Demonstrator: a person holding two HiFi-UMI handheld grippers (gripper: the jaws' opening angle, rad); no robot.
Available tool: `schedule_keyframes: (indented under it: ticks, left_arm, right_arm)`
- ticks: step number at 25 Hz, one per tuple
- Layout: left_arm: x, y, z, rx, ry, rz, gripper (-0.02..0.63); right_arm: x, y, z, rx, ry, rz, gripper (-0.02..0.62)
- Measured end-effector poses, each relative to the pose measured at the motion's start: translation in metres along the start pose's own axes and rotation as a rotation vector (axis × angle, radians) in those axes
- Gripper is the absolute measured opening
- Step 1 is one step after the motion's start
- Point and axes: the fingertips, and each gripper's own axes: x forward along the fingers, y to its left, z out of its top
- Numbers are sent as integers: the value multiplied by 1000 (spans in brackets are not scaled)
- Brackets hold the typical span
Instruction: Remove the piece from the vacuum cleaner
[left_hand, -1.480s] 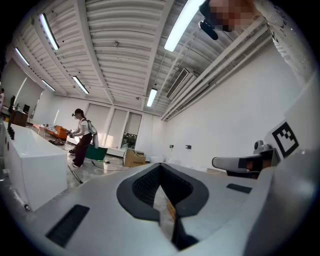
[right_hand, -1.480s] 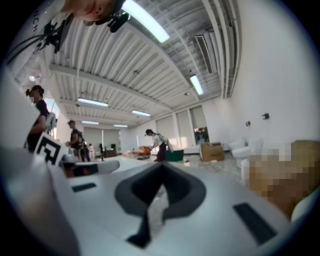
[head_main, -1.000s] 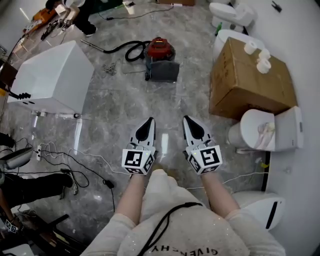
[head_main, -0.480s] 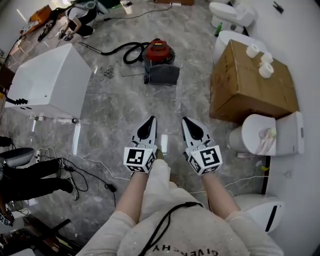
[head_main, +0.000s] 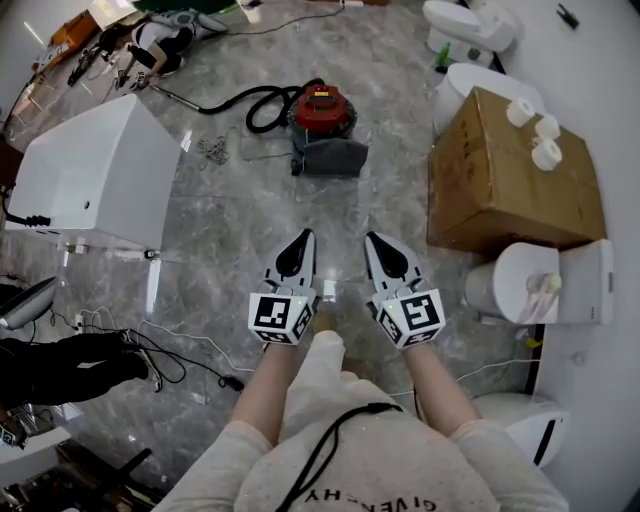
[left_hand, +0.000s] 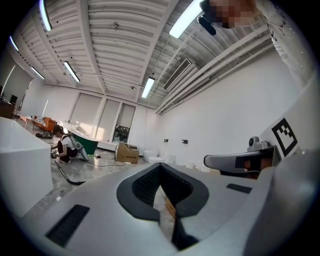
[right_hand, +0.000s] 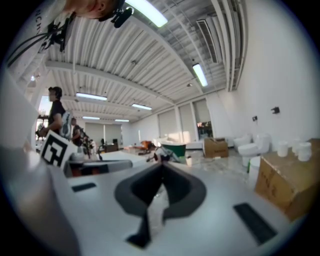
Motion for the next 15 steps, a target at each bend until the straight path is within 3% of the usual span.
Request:
schedule_keyframes:
  ticks: [15]
  left_arm:
    - [61,47,-18,-2,63,-20,18]
  right_arm:
    - [61,-33,-9,5,32,-58,12]
